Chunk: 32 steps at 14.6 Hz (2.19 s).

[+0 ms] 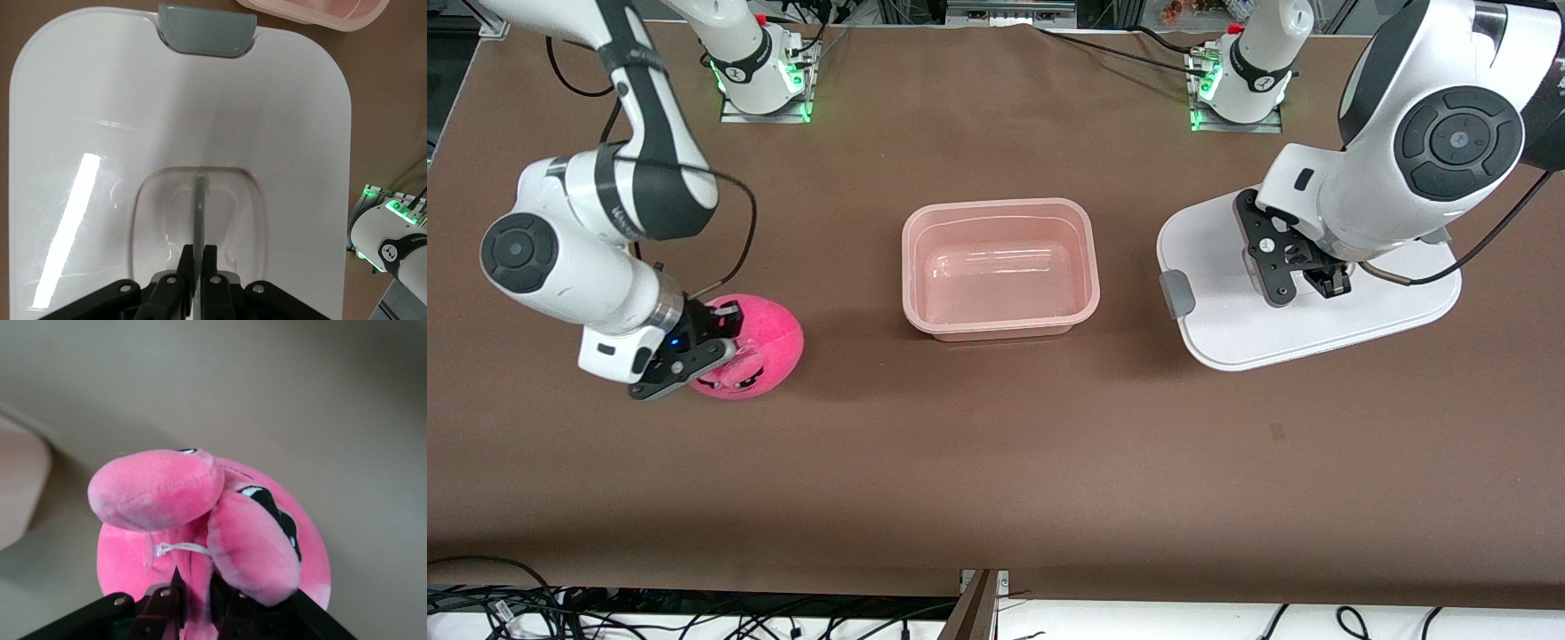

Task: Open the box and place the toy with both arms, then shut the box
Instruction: 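Carry the pink toy with the right gripper into the pink box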

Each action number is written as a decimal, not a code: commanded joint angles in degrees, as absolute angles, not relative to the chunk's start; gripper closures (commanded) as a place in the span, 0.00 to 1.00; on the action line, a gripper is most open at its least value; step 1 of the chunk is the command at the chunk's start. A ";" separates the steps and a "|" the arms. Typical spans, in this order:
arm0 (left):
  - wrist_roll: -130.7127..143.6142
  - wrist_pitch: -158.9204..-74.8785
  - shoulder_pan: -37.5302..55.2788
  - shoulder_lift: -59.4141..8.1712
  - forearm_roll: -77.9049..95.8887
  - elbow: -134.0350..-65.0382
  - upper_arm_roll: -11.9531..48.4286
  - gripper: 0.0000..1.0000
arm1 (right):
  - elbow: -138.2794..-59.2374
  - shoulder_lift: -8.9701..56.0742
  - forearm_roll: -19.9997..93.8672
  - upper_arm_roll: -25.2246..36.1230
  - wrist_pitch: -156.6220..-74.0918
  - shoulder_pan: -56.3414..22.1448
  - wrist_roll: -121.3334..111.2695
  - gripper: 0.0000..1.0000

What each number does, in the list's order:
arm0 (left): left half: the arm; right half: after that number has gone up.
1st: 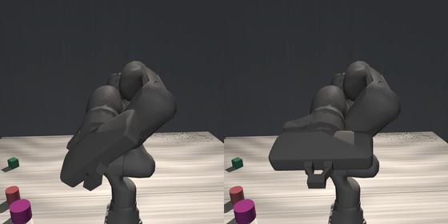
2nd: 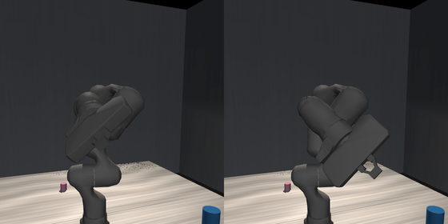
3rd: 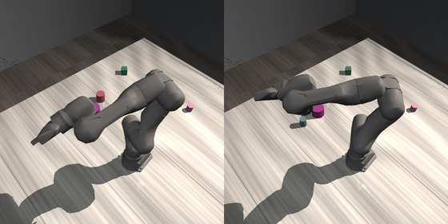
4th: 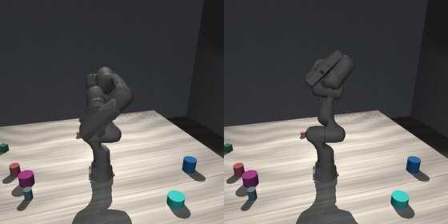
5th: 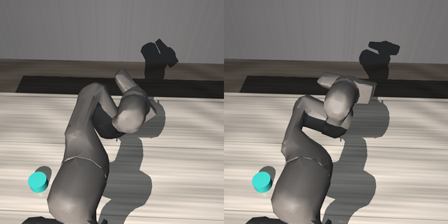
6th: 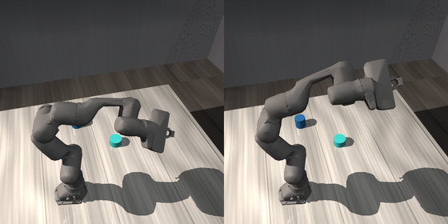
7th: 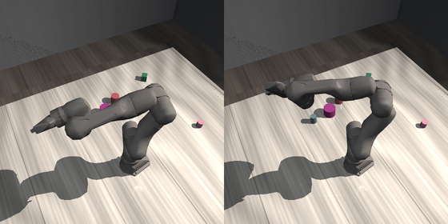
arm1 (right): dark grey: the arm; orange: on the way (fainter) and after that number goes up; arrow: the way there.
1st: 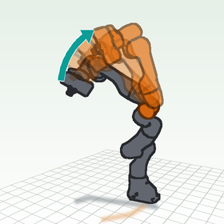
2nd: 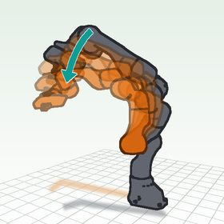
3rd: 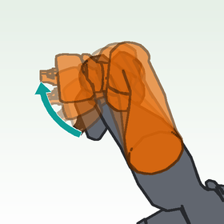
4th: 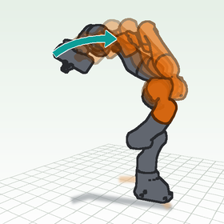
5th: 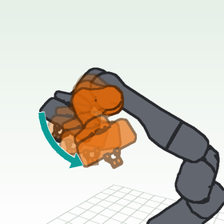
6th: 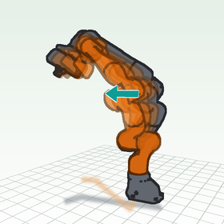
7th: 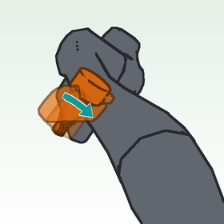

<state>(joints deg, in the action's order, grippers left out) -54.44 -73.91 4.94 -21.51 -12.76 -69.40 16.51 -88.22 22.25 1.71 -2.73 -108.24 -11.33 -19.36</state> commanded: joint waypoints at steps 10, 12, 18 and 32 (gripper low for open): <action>-55.81 -73.13 4.48 -21.09 -13.62 -69.70 16.61 1.00 | -77.52 23.11 -1.92 -13.45 -97.21 -24.85 -44.56 1.00; -55.90 -72.95 4.40 -21.09 -13.54 -69.79 16.61 1.00 | -77.61 23.81 -4.64 -13.36 -97.47 -29.07 -44.82 1.00; -55.72 -72.86 4.13 -21.09 -13.54 -70.05 16.52 1.00 | -77.61 28.29 -9.67 -13.36 -101.42 -34.36 -43.24 1.00; -55.99 -72.51 3.25 -21.09 -13.45 -70.49 16.79 1.00 | -79.45 37.88 -14.77 -13.27 -110.74 -38.84 -30.16 1.00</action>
<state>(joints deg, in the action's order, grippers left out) -54.51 -73.19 3.52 -21.65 -12.76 -70.31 16.47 -79.55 38.34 -13.55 -13.59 -110.51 -37.53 -33.46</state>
